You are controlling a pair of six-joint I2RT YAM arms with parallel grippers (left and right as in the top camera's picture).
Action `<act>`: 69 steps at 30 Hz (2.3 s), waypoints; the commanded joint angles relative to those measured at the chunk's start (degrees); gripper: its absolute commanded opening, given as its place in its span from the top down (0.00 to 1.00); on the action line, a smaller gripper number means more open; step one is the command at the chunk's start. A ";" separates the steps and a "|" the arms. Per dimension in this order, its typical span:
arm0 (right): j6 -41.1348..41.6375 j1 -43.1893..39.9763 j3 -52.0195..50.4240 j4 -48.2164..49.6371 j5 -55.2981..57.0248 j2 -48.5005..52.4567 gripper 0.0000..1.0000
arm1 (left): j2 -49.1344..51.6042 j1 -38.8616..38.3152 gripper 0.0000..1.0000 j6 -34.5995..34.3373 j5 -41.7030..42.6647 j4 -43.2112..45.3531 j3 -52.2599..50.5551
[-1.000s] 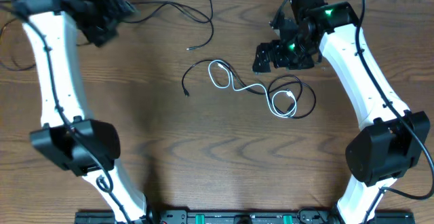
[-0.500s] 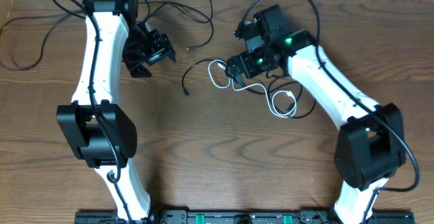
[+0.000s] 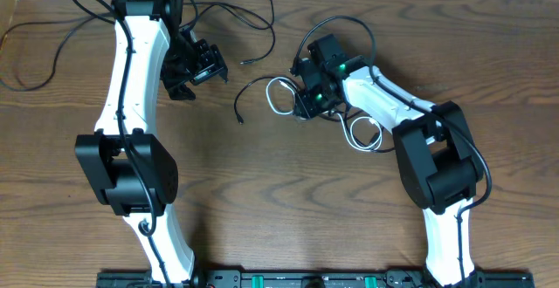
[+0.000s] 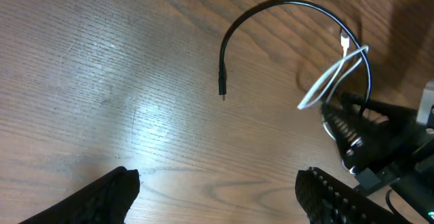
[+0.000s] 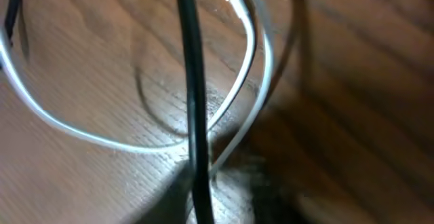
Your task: Untangle cables
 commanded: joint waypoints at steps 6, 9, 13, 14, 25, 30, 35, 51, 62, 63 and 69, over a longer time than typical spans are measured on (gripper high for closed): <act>2.27 0.48 6.14 -6.54 0.90 -9.44 0.99 | 0.22 -0.24 0.20 0.55 -0.55 0.35 -0.20; 2.95 0.50 9.90 -10.08 5.03 -16.11 0.99 | 0.26 -0.68 0.20 0.55 -0.57 0.42 -0.20; 4.44 0.52 12.15 -11.30 10.54 -25.07 0.99 | 0.35 -1.27 0.20 0.55 -0.57 0.76 -0.20; 4.46 0.52 12.15 -11.13 11.93 -27.93 0.99 | 0.35 -1.44 0.20 0.55 -0.57 0.83 -0.20; 4.42 0.50 12.15 -11.17 17.79 -46.77 0.98 | 0.35 -3.91 0.20 0.55 -0.57 2.12 -0.20; 4.44 0.48 12.15 -11.17 20.31 -51.30 0.99 | 0.35 -4.70 0.20 0.52 -0.55 2.86 -0.20; 4.44 0.48 12.15 -12.28 22.43 -52.59 0.99 | 0.37 -5.88 0.20 0.48 -0.33 4.26 -0.20; 6.27 0.63 12.13 -23.12 47.32 -47.30 0.99 | 0.37 -8.17 0.20 -0.55 -0.31 5.14 -0.20; 1.60 0.59 12.13 -18.91 32.63 -49.37 0.99 | 0.37 -9.38 0.20 -0.31 1.84 5.14 -0.20; 3.93 0.57 12.13 -18.43 33.18 -49.51 0.99 | 0.37 -9.62 0.20 -0.31 1.81 5.11 -0.20; 16.79 0.04 12.13 -14.58 33.16 -49.72 0.99 | -0.37 -10.23 0.24 4.72 6.34 5.38 0.11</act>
